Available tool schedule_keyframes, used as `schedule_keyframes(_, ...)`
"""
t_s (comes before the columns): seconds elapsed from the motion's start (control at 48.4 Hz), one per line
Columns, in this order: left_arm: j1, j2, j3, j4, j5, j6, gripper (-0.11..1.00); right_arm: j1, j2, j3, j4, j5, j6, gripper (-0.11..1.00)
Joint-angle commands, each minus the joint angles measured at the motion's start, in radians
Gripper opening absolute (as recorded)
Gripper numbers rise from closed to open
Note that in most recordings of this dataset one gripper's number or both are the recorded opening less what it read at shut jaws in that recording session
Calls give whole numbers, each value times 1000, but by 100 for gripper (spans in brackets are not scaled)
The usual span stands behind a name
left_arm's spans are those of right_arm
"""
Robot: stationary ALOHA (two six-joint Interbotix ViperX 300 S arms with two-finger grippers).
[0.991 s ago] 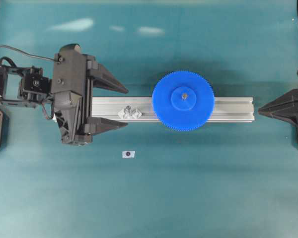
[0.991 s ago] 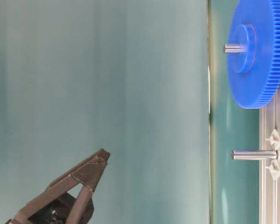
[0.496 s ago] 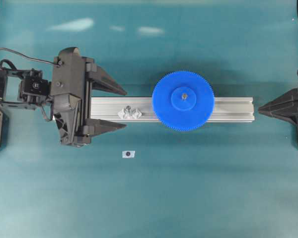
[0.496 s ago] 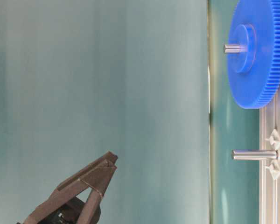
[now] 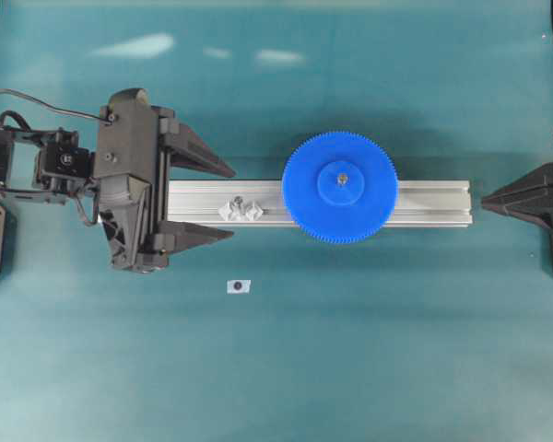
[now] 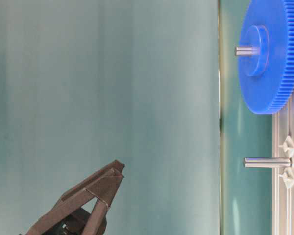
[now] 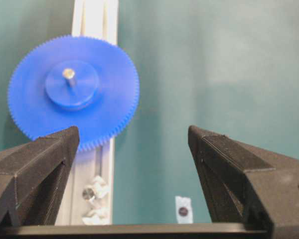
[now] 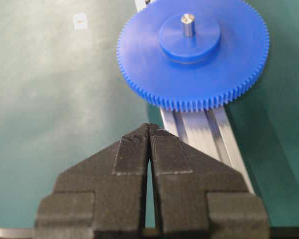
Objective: Insert the large gear onto the shaft.
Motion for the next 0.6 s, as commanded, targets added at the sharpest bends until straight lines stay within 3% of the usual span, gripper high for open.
schedule_keyframes(0.0, -5, -25, -14, 2, -9, -2, 87, -3, 8, -8, -2, -11, 6, 5)
schedule_keyframes(0.578, -5, -34, -14, 2, -9, -2, 88, -3, 8, -3, -2, -11, 8, 5)
